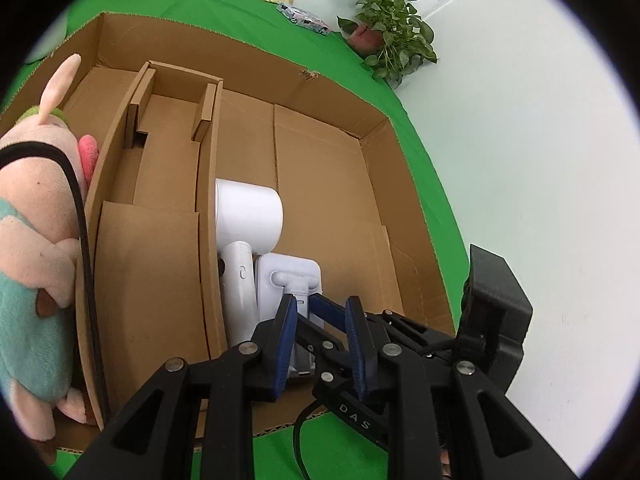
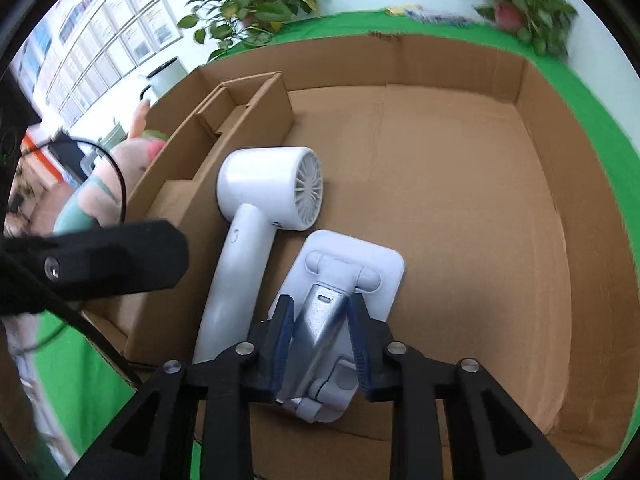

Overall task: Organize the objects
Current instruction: 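Grip the phone stand again with the right gripper and settle it flat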

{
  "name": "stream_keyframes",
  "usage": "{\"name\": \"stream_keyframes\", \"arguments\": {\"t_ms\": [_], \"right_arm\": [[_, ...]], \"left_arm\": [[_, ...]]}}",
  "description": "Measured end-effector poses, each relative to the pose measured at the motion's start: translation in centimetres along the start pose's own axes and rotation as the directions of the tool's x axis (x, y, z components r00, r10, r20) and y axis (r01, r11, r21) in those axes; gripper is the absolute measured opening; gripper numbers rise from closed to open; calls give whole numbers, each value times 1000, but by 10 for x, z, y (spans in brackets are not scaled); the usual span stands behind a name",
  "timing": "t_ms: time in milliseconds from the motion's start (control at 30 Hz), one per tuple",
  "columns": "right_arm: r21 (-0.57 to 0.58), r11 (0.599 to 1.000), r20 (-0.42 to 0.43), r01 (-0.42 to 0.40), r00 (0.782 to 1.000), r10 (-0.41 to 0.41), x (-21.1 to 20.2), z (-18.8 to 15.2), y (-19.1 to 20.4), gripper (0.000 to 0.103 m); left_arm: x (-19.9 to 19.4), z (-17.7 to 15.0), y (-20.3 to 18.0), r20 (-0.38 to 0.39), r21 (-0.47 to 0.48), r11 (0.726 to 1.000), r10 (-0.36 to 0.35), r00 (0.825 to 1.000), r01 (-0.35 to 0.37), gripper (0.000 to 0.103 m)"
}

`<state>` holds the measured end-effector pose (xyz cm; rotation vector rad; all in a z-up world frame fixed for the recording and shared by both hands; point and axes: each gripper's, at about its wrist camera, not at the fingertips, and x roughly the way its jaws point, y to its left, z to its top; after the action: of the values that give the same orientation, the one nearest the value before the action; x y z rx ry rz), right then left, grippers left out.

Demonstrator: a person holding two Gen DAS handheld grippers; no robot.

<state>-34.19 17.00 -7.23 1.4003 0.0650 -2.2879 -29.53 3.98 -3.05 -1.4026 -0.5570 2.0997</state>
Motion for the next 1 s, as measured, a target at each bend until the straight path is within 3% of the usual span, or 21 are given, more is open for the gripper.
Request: {"name": "stream_keyframes", "arguments": {"t_ms": [100,300,1000], "right_arm": [[-26,999,-7,-38,999,38,1,-1,6,23],[-25,999,1,-22,1000,22,1,-2,11,23],[105,994,29,7,1000,-10,6,1,10,21]], "left_arm": [[1,0,-2,0,10,1000,-7,1000,7,22],[0,1,-1,5,11,1000,-8,1000,8,22],[-7,-3,1,28,-1,1000,6,1000,-6,22]]}}
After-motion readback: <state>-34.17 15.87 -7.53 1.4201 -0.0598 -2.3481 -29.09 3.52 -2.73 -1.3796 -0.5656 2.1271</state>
